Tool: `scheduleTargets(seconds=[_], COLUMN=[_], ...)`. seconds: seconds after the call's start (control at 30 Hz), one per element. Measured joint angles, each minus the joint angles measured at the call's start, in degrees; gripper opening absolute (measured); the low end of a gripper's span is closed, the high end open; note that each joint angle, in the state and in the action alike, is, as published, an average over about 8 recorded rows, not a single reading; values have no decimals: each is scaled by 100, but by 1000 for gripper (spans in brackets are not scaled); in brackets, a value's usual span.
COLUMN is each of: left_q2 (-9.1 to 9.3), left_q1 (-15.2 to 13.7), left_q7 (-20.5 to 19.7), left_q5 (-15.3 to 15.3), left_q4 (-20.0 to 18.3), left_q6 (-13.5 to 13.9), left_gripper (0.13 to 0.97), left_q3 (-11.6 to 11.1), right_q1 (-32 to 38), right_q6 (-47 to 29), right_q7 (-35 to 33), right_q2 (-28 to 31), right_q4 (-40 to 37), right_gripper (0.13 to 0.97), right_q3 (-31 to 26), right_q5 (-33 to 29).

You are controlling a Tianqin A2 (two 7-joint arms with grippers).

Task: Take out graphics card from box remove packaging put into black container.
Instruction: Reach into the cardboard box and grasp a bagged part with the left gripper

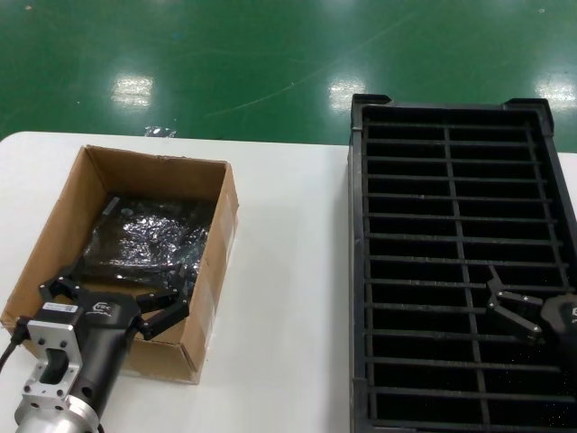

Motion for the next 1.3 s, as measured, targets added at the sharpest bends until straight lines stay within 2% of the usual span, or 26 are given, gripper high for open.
scheduleTargets(seconds=[0.33,0.43,0.53,0.67,0.77,0.83,0.93,1.0,1.13,1.23,1.3], left_q2=[-8,-76,-323,-932,-1455,-1771,-2156,-2339,-2525,-2487,-2391], left_q1=[0,-9,-64,-290,-636,-968,-1573,-2009,-2824,-3317,-3577], left_q7=[15,90,185,258,261,264,325,406,653,909,1113], left_q5=[3,31,140,563,1054,1414,1898,2191,2709,3000,3146], left_q4=[-8,-45,-101,-105,39,226,619,922,1536,2001,2317], left_q6=[23,114,273,595,969,1291,1862,2273,3055,3439,3546], left_gripper=[966,966,966,966,966,966,966,966,966,966,966], left_q3=[-14,-58,-87,-36,89,228,530,780,1314,1668,1856], right_q1=[0,0,0,0,0,0,0,0,0,0,0], right_q6=[0,0,0,0,0,0,0,0,0,0,0], right_q7=[0,0,0,0,0,0,0,0,0,0,0], right_q2=[0,0,0,0,0,0,0,0,0,0,0], right_q4=[0,0,0,0,0,0,0,0,0,0,0], right_gripper=[966,966,966,966,966,966,966,966,966,966,966], right_q3=[0,0,0,0,0,0,0,0,0,0,0], right_q5=[0,0,0,0,0,0,0,0,0,0,0])
